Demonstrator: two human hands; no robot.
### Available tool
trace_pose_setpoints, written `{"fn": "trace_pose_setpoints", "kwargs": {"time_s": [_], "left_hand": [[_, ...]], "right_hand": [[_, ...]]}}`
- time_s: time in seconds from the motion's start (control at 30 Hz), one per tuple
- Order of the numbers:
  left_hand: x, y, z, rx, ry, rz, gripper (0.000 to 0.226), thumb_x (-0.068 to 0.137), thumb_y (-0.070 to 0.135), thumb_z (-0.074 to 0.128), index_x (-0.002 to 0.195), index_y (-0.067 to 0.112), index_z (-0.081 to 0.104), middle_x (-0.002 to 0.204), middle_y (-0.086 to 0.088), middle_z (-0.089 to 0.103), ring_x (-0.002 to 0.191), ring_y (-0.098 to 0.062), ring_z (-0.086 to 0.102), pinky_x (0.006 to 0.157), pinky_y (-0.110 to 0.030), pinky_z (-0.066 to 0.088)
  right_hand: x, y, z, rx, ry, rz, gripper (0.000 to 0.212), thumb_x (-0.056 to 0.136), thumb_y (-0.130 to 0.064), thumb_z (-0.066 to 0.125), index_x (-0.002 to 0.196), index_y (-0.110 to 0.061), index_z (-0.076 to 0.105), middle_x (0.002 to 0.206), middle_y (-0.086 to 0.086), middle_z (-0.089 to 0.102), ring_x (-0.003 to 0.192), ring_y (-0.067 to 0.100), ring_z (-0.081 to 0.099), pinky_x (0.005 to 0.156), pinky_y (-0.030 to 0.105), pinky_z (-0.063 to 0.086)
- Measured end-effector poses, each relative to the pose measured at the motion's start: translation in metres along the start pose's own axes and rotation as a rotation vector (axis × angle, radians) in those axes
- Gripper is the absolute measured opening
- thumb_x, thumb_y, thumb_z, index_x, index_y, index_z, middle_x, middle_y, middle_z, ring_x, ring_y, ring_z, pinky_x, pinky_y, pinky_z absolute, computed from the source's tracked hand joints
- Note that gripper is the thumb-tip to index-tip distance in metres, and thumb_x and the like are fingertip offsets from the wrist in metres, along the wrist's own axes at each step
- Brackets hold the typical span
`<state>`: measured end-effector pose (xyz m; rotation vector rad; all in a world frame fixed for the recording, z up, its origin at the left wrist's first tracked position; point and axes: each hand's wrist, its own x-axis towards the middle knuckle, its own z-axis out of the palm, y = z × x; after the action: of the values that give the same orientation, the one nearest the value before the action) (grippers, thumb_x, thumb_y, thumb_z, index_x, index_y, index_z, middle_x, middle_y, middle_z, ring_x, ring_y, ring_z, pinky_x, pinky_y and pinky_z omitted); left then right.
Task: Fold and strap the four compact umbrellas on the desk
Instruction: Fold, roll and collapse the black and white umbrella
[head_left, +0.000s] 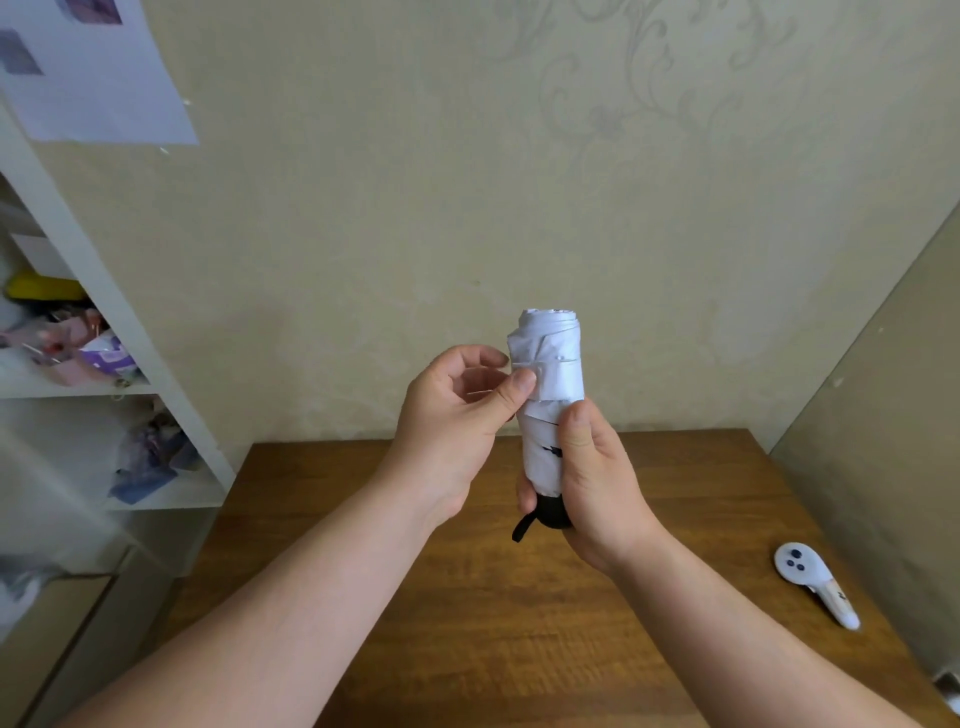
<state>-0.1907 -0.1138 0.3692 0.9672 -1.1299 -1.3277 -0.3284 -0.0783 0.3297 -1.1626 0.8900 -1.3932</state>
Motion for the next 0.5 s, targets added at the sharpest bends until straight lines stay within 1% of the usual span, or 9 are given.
{"fn": "trace_pose_setpoints", "kwargs": {"time_s": [0.07,0.13,0.17,0.2,0.27,0.3,0.37,0.43,0.5], "left_hand": [[0.004,-0.001,-0.006,0.030,-0.029,-0.068,0.059,0.070,0.043,0.090,0.120,0.025,0.066,0.115,-0.004,0.076,0.107,-0.021,0.074,0.104,-0.052,0.055],[0.007,0.000,-0.013,0.060,-0.165,-0.119,0.056,0.082,0.049,0.083,0.129,0.024,0.066,0.122,-0.004,0.075,0.116,-0.026,0.071,0.109,-0.057,0.049],[0.008,0.001,-0.016,0.073,-0.246,-0.126,0.051,0.089,0.048,0.076,0.130,0.021,0.068,0.125,-0.006,0.074,0.120,-0.028,0.068,0.111,-0.059,0.047],[0.008,0.001,-0.019,0.069,-0.301,-0.123,0.046,0.094,0.045,0.070,0.131,0.017,0.068,0.126,-0.008,0.073,0.122,-0.029,0.067,0.111,-0.058,0.046],[0.008,0.004,-0.022,0.016,-0.341,-0.130,0.042,0.099,0.041,0.062,0.130,0.013,0.068,0.122,-0.007,0.073,0.115,-0.025,0.067,0.103,-0.047,0.049],[0.008,0.006,-0.022,-0.018,-0.355,-0.144,0.043,0.099,0.042,0.059,0.129,0.013,0.067,0.118,-0.006,0.072,0.109,-0.022,0.067,0.097,-0.041,0.049],[0.007,0.008,-0.022,-0.069,-0.386,-0.169,0.044,0.098,0.047,0.053,0.126,0.016,0.067,0.111,-0.005,0.070,0.104,-0.019,0.065,0.092,-0.036,0.046],[0.009,0.009,-0.022,-0.101,-0.404,-0.193,0.048,0.097,0.052,0.052,0.125,0.017,0.070,0.112,-0.006,0.070,0.105,-0.020,0.065,0.094,-0.037,0.047],[0.011,0.009,-0.023,-0.110,-0.432,-0.200,0.059,0.095,0.056,0.054,0.130,0.011,0.067,0.118,-0.010,0.069,0.112,-0.025,0.065,0.099,-0.041,0.047]], "right_hand": [[0.000,-0.003,0.000,0.005,-0.054,0.026,0.085,0.087,-0.076,0.040,0.133,-0.007,0.054,0.070,0.006,0.058,0.048,0.028,0.051,0.053,0.035,0.047],[0.000,-0.005,0.002,0.055,-0.106,0.071,0.097,0.080,-0.086,0.047,0.138,-0.008,0.050,0.070,0.005,0.057,0.046,0.025,0.050,0.052,0.033,0.046],[0.000,-0.006,0.002,0.084,-0.123,0.098,0.097,0.077,-0.087,0.055,0.136,-0.010,0.052,0.069,0.007,0.054,0.045,0.024,0.050,0.051,0.032,0.045],[0.000,-0.006,0.002,0.109,-0.137,0.130,0.091,0.075,-0.084,0.064,0.128,-0.011,0.057,0.068,0.009,0.050,0.044,0.024,0.049,0.050,0.032,0.044],[0.000,-0.006,0.001,0.160,-0.174,0.200,0.066,0.074,-0.069,0.080,0.104,-0.013,0.065,0.066,0.010,0.045,0.042,0.022,0.048,0.050,0.031,0.043],[-0.001,-0.007,0.001,0.188,-0.195,0.233,0.053,0.076,-0.061,0.081,0.096,-0.013,0.067,0.066,0.010,0.043,0.041,0.022,0.048,0.050,0.031,0.043],[-0.002,-0.007,0.000,0.240,-0.222,0.284,0.037,0.081,-0.050,0.074,0.089,-0.015,0.069,0.065,0.010,0.041,0.040,0.021,0.046,0.051,0.031,0.043],[-0.002,-0.008,0.001,0.283,-0.245,0.323,0.033,0.080,-0.047,0.072,0.087,-0.015,0.070,0.064,0.011,0.041,0.038,0.021,0.046,0.050,0.030,0.044],[-0.003,-0.008,0.001,0.346,-0.296,0.360,0.043,0.074,-0.049,0.081,0.089,-0.012,0.066,0.064,0.012,0.042,0.037,0.021,0.046,0.049,0.029,0.044]]}}
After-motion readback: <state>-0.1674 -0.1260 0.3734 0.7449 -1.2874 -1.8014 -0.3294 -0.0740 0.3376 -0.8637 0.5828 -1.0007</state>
